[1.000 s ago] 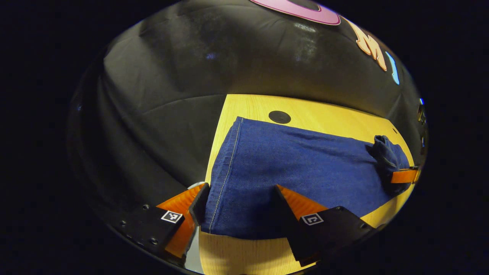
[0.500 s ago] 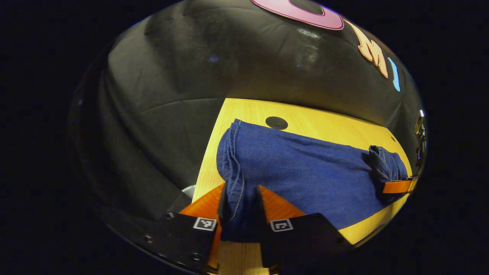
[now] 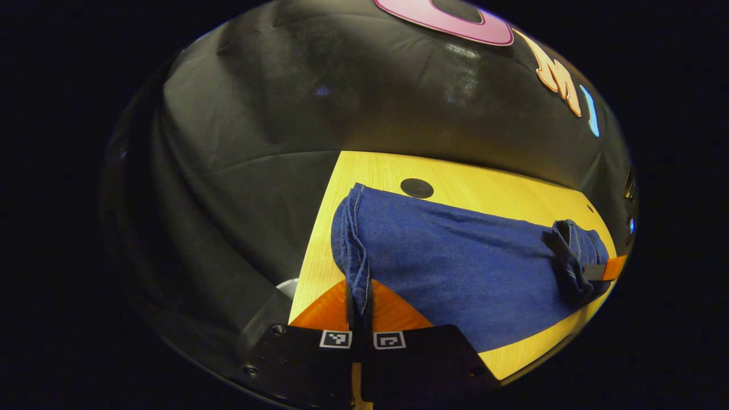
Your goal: Grasp the waist and the cuffs of the jeans and fold them to make the two legs overlap; first hold the waist and fold one-third of the jeans toward the cuffs, then hold the cuffs and fold the remaining one-third in the same direction to finish folding.
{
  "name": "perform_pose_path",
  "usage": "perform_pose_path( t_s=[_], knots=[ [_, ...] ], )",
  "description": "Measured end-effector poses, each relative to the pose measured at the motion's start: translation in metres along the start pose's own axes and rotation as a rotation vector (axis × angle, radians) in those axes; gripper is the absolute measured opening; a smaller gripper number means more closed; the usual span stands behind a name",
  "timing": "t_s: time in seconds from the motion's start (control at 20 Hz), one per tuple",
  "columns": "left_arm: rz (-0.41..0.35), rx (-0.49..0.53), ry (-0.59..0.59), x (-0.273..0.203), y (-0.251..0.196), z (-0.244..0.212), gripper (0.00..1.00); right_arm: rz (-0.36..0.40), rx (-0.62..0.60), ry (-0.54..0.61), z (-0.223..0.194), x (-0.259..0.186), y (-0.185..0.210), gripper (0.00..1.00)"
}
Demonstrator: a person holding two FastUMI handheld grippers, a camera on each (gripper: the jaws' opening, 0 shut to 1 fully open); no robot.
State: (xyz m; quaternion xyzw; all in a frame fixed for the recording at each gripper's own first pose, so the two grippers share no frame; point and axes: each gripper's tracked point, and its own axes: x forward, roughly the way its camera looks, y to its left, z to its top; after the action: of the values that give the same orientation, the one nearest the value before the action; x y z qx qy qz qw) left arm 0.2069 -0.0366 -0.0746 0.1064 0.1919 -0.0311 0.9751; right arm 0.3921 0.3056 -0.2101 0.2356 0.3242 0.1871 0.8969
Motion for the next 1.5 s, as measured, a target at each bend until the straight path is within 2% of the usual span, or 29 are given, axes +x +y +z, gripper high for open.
perform_pose_path(
  t_s=[0.1,0.15,0.2,0.25,0.3,0.35,0.45,0.65,0.7,0.75,0.9,1.05,1.1,1.15,1.3,1.4,1.45,1.5],
  knots=[
    [-0.011,-0.036,-0.035,-0.010,-0.005,0.014,0.00,-0.010,-0.020,-0.047,0.017,-0.007,-0.007,0.98],
    [-0.024,-0.052,-0.054,-0.019,-0.015,0.024,0.00,-0.013,-0.016,-0.067,0.025,-0.012,-0.011,0.94],
    [-0.036,-0.065,-0.072,-0.029,-0.025,0.034,0.00,-0.021,-0.017,-0.087,0.033,-0.021,-0.016,0.98],
    [-0.053,-0.076,-0.089,-0.037,-0.039,0.045,0.00,-0.033,-0.026,-0.107,0.044,-0.033,-0.024,0.98],
    [-0.074,-0.082,-0.107,-0.046,-0.056,0.053,0.00,-0.046,-0.038,-0.126,0.056,-0.052,-0.031,0.94],
    [-0.099,-0.082,-0.116,-0.053,-0.077,0.059,0.00,-0.057,-0.046,-0.139,0.066,-0.068,-0.041,0.98],
    [-0.134,-0.069,-0.130,-0.064,-0.115,0.068,0.00,-0.075,-0.047,-0.163,0.082,-0.099,-0.064,0.98],
    [-0.138,-0.041,-0.146,-0.084,-0.191,0.079,0.00,-0.074,-0.015,-0.170,0.096,-0.161,-0.119,0.98],
    [-0.140,-0.037,-0.148,-0.087,-0.212,0.081,0.00,-0.074,-0.012,-0.170,0.098,-0.176,-0.133,0.94],
    [-0.142,-0.032,-0.153,-0.091,-0.233,0.083,0.00,-0.079,-0.013,-0.168,0.102,-0.189,-0.150,0.98],
    [-0.178,-0.010,-0.171,-0.104,-0.301,0.088,0.00,-0.105,-0.017,-0.177,0.115,-0.228,-0.195,0.98],
    [-0.233,0.045,-0.156,-0.105,-0.369,0.079,0.00,-0.130,-0.010,-0.195,0.126,-0.263,-0.230,0.98],
    [-0.251,0.056,-0.139,-0.106,-0.393,0.072,0.00,-0.138,-0.006,-0.202,0.126,-0.274,-0.240,0.94],
    [-0.266,0.071,-0.132,-0.109,-0.411,0.068,0.00,-0.145,-0.005,-0.210,0.128,-0.282,-0.249,0.98],
    [-0.321,0.128,-0.104,-0.117,-0.472,0.045,0.00,-0.176,-0.010,-0.224,0.126,-0.300,-0.265,0.98],
    [-0.306,0.195,-0.077,-0.113,-0.495,0.021,0.00,-0.173,0.008,-0.236,0.127,-0.308,-0.267,0.98],
    [-0.281,0.235,-0.062,-0.110,-0.499,0.007,0.00,-0.174,0.016,-0.240,0.128,-0.309,-0.269,0.94],
    [-0.263,0.270,-0.046,-0.102,-0.502,-0.009,0.00,-0.177,0.020,-0.242,0.123,-0.313,-0.273,0.98]
  ],
)
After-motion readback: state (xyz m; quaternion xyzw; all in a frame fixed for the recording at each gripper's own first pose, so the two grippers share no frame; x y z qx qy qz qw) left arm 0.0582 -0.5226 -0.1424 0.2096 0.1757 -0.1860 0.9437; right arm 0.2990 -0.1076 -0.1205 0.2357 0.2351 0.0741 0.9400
